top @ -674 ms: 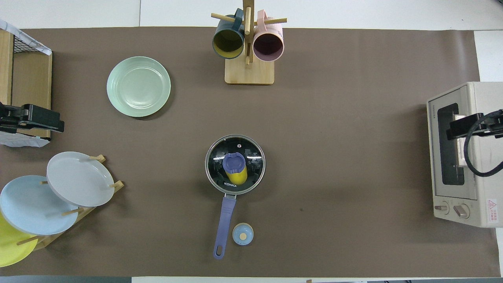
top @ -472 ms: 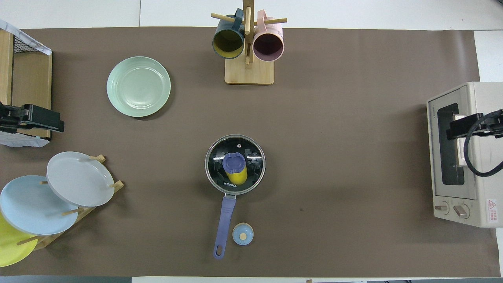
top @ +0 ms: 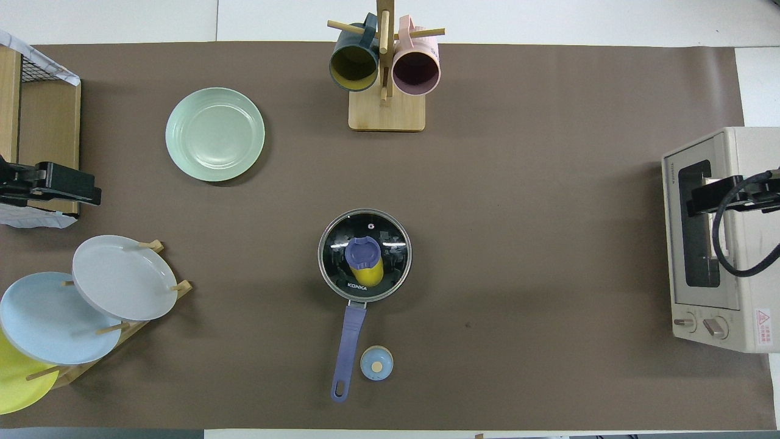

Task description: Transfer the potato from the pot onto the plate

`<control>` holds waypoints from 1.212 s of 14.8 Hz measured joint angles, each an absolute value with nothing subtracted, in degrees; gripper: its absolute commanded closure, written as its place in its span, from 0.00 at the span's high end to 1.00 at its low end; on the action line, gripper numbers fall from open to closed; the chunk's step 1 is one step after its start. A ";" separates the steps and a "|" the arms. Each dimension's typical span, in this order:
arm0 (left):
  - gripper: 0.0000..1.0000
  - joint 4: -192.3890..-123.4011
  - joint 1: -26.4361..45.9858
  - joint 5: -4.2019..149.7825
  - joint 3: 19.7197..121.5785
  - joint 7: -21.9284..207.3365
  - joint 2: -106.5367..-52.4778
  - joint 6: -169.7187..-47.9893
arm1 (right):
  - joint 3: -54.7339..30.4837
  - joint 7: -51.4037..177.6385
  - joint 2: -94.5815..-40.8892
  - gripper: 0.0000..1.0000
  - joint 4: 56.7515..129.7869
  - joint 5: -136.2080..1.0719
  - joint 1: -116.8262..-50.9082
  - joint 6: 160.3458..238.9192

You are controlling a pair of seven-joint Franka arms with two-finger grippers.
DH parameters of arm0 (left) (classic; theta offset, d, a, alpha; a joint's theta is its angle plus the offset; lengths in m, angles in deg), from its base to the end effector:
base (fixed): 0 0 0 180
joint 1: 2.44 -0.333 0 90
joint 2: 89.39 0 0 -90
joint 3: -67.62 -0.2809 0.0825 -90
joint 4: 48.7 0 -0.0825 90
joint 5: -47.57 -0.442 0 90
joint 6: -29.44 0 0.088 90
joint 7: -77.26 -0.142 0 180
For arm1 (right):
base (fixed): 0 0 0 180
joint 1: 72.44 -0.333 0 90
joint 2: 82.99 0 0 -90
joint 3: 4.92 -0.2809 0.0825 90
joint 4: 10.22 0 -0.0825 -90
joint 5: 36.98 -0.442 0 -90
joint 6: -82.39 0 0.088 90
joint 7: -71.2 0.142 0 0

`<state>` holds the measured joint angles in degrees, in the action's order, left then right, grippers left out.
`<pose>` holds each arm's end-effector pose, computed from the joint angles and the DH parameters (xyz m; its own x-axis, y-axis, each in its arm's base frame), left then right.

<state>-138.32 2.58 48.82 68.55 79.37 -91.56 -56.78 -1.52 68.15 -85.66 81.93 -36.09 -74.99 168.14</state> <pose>0.5911 -0.0650 0.5751 0.9974 -0.0684 -0.0222 -0.0679 -0.9975 0.0204 0.5890 -0.0116 0.5565 0.9971 0.0375 -0.0657 0.0382 -0.9992 0.0093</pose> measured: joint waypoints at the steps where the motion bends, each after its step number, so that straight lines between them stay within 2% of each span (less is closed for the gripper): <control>1: 1.00 -138.32 2.59 48.82 68.56 79.37 -91.56 -56.78 | -1.60 68.15 -85.65 1.00 81.93 -36.20 -75.83 169.06; 5: 1.00 -138.32 2.62 48.82 68.70 79.37 -91.56 -56.78 | -1.77 70.70 -85.29 1.00 81.57 -38.60 -80.54 170.10; 8: 1.00 -138.32 2.63 48.82 68.73 79.37 -91.56 -56.78 | -2.05 78.78 -82.87 1.00 78.62 -41.63 -87.01 170.10; 12: 1.00 -138.32 2.63 48.82 68.74 79.37 -91.56 -56.78 | -2.38 93.09 -73.98 1.00 71.69 -41.68 -99.92 171.02; 14: 1.00 -138.32 2.63 48.82 68.74 79.37 -91.56 -56.78 | -2.42 98.97 -68.75 1.00 69.17 -40.43 -105.59 174.75; 18: 1.00 -138.32 2.66 48.82 68.77 79.37 -91.56 -56.82 | -2.43 107.42 -63.84 1.00 70.87 -39.06 -112.48 183.32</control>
<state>-138.32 2.66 48.82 68.77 79.37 -91.56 -56.82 -2.43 107.42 -63.84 70.87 -39.06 -112.48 183.32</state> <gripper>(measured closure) 0.000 0.000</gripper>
